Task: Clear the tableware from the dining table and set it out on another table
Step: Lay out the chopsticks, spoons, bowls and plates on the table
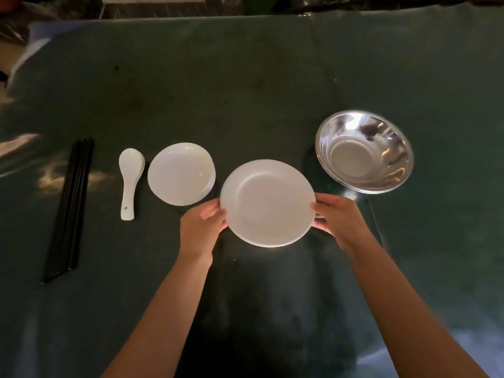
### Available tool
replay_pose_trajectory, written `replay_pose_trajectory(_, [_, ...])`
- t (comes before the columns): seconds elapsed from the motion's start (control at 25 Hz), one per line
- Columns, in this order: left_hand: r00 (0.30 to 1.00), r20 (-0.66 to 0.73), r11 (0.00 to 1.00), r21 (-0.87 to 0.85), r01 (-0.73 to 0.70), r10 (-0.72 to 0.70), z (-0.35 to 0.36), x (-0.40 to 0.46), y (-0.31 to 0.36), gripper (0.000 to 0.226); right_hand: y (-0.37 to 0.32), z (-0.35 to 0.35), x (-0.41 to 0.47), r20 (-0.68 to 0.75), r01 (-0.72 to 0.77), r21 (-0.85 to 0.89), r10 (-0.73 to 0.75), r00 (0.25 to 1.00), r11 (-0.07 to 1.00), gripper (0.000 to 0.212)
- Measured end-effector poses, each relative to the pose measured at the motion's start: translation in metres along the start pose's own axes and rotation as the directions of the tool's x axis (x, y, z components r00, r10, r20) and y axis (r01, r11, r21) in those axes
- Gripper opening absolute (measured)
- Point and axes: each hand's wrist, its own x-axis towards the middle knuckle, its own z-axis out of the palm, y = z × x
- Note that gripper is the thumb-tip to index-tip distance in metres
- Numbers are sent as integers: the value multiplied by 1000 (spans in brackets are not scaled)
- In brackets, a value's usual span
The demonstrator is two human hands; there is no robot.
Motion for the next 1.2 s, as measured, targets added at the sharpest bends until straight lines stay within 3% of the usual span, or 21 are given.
replay_pose_trajectory(0.16, [997, -73, 1000, -10, 28, -28, 8, 12, -1, 27, -5, 3, 14, -31, 11, 46, -9, 999, 999, 29])
replay_pose_trajectory(0.28, [985, -150, 996, -36, 87, -91, 5, 2, -14, 22, 13, 2, 3, -113, -31, 101, 42, 993, 994, 14])
replay_pose_trajectory(0.4, [983, -97, 987, -41, 153, -156, 8, -14, -25, 13, 36, 11, -14, -129, -101, 98, 114, 985, 990, 7])
replay_pose_trajectory(0.68, [981, -161, 993, -57, 99, -107, 18, 5, -15, 20, 30, 30, -3, -159, -68, 155, 93, 983, 986, 12])
replay_pose_trajectory(0.96, [991, -117, 998, -27, 64, -66, 30, 30, 1, 10, 8, 30, 31, -155, -39, 165, 65, 986, 986, 16])
replay_pose_trajectory(1.04, [994, -100, 994, 90, 61, -52, 27, 9, -9, 21, 14, 29, 17, -211, 16, 22, -11, 977, 1000, 21])
replay_pose_trajectory(1.08, [991, -101, 967, 245, -65, 92, 25, -3, -16, 27, 20, 28, 9, -275, 144, -217, -202, 940, 965, 23])
replay_pose_trajectory(1.12, [942, -60, 847, 460, -266, 329, 23, -13, -20, 28, 26, 29, 1, -272, 283, -526, -474, 837, 802, 26])
replay_pose_trajectory(1.16, [827, 79, 607, 641, -470, 557, 23, -15, -24, 28, 30, 28, -3, -136, 388, -759, -710, 691, 523, 28])
replay_pose_trajectory(1.2, [674, 261, 327, 718, -614, 691, 24, -11, -23, 29, 33, 27, -3, 65, 471, -848, -835, 546, 242, 29])
